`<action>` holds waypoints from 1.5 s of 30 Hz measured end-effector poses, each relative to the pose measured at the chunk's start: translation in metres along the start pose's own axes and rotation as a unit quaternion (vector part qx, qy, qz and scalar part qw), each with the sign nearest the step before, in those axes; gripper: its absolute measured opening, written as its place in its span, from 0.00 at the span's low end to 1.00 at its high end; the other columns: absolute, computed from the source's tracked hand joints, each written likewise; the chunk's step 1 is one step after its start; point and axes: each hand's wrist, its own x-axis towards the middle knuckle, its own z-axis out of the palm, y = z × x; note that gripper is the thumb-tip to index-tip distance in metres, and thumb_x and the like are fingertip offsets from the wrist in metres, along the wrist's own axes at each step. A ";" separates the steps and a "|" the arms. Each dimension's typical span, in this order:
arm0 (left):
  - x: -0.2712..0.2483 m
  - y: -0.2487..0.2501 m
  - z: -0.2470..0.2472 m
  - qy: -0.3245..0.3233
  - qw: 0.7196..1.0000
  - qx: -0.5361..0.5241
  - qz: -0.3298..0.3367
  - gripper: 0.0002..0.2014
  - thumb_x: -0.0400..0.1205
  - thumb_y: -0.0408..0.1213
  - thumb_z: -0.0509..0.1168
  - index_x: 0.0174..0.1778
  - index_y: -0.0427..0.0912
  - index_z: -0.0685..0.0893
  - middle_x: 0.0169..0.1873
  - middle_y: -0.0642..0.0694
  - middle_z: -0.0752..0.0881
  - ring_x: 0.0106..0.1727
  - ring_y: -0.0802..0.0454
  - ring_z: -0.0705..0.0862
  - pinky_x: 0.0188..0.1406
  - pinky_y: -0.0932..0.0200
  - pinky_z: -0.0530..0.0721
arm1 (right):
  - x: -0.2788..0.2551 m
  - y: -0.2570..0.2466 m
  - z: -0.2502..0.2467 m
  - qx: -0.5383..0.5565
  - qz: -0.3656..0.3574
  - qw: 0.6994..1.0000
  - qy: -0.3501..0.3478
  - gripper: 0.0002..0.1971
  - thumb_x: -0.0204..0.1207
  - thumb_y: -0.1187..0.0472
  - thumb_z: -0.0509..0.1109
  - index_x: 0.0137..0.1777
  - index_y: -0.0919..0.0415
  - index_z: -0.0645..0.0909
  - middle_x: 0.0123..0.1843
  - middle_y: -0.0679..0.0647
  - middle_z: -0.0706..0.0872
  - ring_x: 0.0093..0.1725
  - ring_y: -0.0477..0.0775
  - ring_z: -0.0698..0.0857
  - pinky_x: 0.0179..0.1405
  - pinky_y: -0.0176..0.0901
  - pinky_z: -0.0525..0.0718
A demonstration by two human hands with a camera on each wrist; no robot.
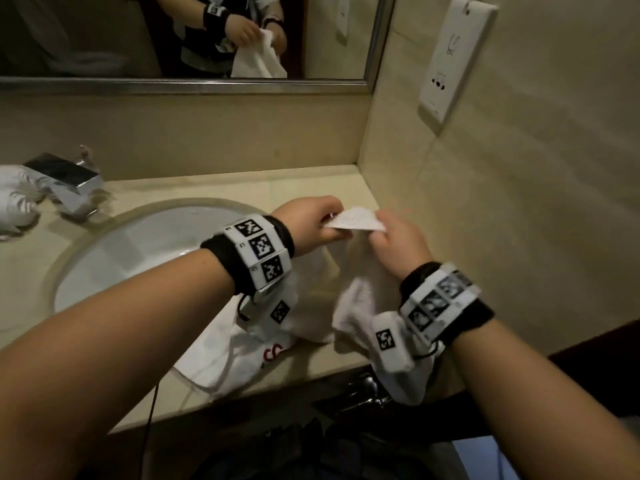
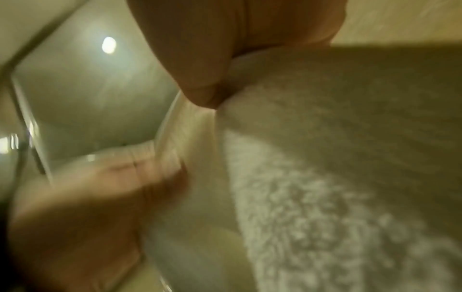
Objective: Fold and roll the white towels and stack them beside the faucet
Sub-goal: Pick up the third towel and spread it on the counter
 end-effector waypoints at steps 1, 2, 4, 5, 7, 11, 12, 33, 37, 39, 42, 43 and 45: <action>-0.005 -0.005 0.001 -0.025 1.000 -0.002 -0.019 0.16 0.77 0.46 0.68 0.55 0.40 0.79 0.43 0.45 0.80 0.44 0.49 0.75 0.36 0.62 0.63 | 0.005 -0.003 -0.010 0.030 -0.017 0.999 0.014 0.08 0.76 0.68 0.60 0.50 0.60 0.78 0.51 0.66 0.85 0.50 0.60 0.80 0.38 0.39 0.62; -0.011 -0.012 0.003 -0.053 0.998 0.000 -0.034 0.17 0.76 0.47 0.68 0.55 0.41 0.79 0.43 0.46 0.79 0.44 0.50 0.75 0.37 0.62 0.64 | 0.009 -0.009 -0.020 0.054 -0.037 0.998 0.018 0.08 0.77 0.68 0.59 0.45 0.56 0.77 0.45 0.62 0.84 0.46 0.56 0.78 0.37 0.38 0.61; -0.019 -0.022 0.010 -0.095 0.994 -0.004 -0.050 0.14 0.78 0.44 0.66 0.55 0.40 0.79 0.48 0.44 0.82 0.48 0.50 0.78 0.39 0.63 0.67 | 0.017 -0.020 -0.038 0.079 -0.081 0.994 0.004 0.08 0.78 0.67 0.60 0.44 0.55 0.77 0.41 0.51 0.80 0.46 0.51 0.75 0.42 0.39 0.66; -0.021 -0.027 0.012 -0.101 0.993 -0.019 -0.056 0.13 0.80 0.42 0.64 0.56 0.39 0.80 0.52 0.42 0.84 0.51 0.48 0.80 0.42 0.62 0.70 | 0.020 -0.025 -0.044 0.080 -0.101 0.992 0.001 0.07 0.78 0.65 0.60 0.48 0.56 0.79 0.43 0.50 0.80 0.47 0.51 0.77 0.45 0.40 0.69; -0.022 -0.033 0.010 -0.087 0.992 -0.048 -0.076 0.13 0.83 0.41 0.58 0.57 0.37 0.79 0.56 0.39 0.84 0.56 0.44 0.81 0.49 0.58 0.73 | 0.022 -0.027 -0.052 0.061 -0.126 0.990 -0.001 0.06 0.77 0.62 0.64 0.51 0.56 0.80 0.46 0.48 0.81 0.49 0.52 0.80 0.45 0.39 0.71; -0.024 -0.056 -0.013 0.034 0.987 -0.095 -0.125 0.11 0.83 0.31 0.55 0.58 0.37 0.79 0.57 0.36 0.83 0.56 0.44 0.80 0.45 0.61 0.69 | 0.008 0.002 -0.053 -0.199 -0.034 0.959 -0.200 0.20 0.73 0.52 0.71 0.60 0.62 0.78 0.56 0.54 0.84 0.56 0.56 0.81 0.50 0.41 0.74; -0.025 -0.064 -0.020 0.041 0.987 -0.079 -0.136 0.13 0.81 0.28 0.56 0.59 0.37 0.79 0.58 0.36 0.83 0.58 0.43 0.80 0.47 0.60 0.71 | 0.002 0.013 -0.050 -0.274 0.001 0.928 -0.253 0.19 0.75 0.54 0.69 0.61 0.64 0.79 0.59 0.60 0.85 0.58 0.59 0.82 0.52 0.43 0.76; -0.020 0.026 -0.041 -0.026 0.993 -0.117 -0.014 0.12 0.77 0.38 0.68 0.55 0.44 0.79 0.46 0.49 0.82 0.47 0.53 0.80 0.43 0.64 0.75 | -0.030 0.014 -0.056 -0.006 -0.003 0.994 -0.109 0.05 0.74 0.63 0.69 0.39 0.65 0.82 0.37 0.56 0.81 0.40 0.55 0.78 0.40 0.47 0.73; -0.021 0.037 -0.047 -0.037 0.979 -0.199 0.021 0.21 0.72 0.38 0.73 0.60 0.45 0.77 0.54 0.46 0.83 0.55 0.51 0.81 0.57 0.62 0.79 | -0.012 -0.025 -0.095 0.014 -0.146 0.989 0.013 0.15 0.68 0.64 0.70 0.27 0.46 0.70 0.28 0.41 0.74 0.30 0.36 0.74 0.28 0.31 0.69; -0.015 0.047 -0.046 0.008 0.987 -0.156 0.029 0.15 0.74 0.40 0.71 0.56 0.45 0.80 0.47 0.47 0.84 0.49 0.51 0.81 0.47 0.68 0.77 | -0.009 -0.038 -0.092 0.090 -0.159 0.982 0.047 0.13 0.67 0.64 0.71 0.34 0.44 0.72 0.33 0.39 0.77 0.34 0.34 0.75 0.32 0.28 0.72; -0.009 0.052 -0.052 0.023 0.986 -0.165 0.012 0.06 0.77 0.40 0.68 0.48 0.48 0.80 0.40 0.53 0.82 0.43 0.56 0.79 0.42 0.66 0.77 | -0.018 -0.027 -0.066 0.316 -0.044 0.947 0.035 0.19 0.69 0.66 0.74 0.55 0.52 0.71 0.46 0.50 0.81 0.41 0.42 0.81 0.32 0.34 0.80; -0.008 0.051 -0.055 0.014 0.982 -0.186 0.009 0.04 0.78 0.40 0.67 0.46 0.50 0.79 0.39 0.53 0.82 0.43 0.55 0.79 0.47 0.59 0.80 | -0.024 -0.018 -0.053 0.351 -0.004 0.936 0.007 0.24 0.68 0.65 0.75 0.61 0.56 0.68 0.51 0.56 0.82 0.44 0.48 0.83 0.34 0.36 0.83; -0.009 0.050 -0.059 -0.002 0.969 -0.246 -0.001 0.05 0.78 0.38 0.67 0.47 0.51 0.79 0.44 0.48 0.84 0.49 0.50 0.82 0.60 0.48 0.82 | -0.035 0.002 -0.026 0.268 0.033 0.960 -0.069 0.30 0.67 0.63 0.77 0.65 0.58 0.66 0.56 0.58 0.82 0.50 0.52 0.83 0.43 0.39 0.81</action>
